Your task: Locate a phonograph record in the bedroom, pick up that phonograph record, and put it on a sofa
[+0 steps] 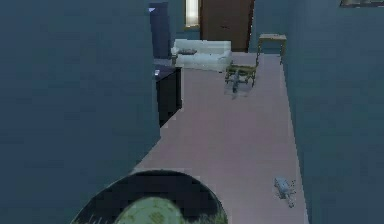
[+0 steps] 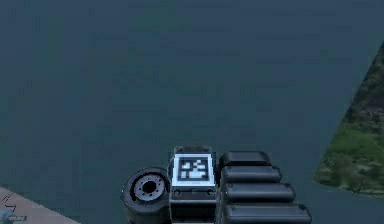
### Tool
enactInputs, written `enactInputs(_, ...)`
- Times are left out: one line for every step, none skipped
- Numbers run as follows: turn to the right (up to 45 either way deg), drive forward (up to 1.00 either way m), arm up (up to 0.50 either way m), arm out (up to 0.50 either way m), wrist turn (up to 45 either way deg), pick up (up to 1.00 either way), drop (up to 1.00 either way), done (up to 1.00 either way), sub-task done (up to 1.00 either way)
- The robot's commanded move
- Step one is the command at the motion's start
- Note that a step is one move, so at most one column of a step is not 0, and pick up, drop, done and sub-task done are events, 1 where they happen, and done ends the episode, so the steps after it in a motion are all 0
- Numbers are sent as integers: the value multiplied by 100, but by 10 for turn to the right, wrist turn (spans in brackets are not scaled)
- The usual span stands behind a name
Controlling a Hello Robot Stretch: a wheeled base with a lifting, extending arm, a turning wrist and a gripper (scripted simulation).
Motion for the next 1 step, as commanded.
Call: enactInputs(0,100,0,0,0,0,0,0,0)
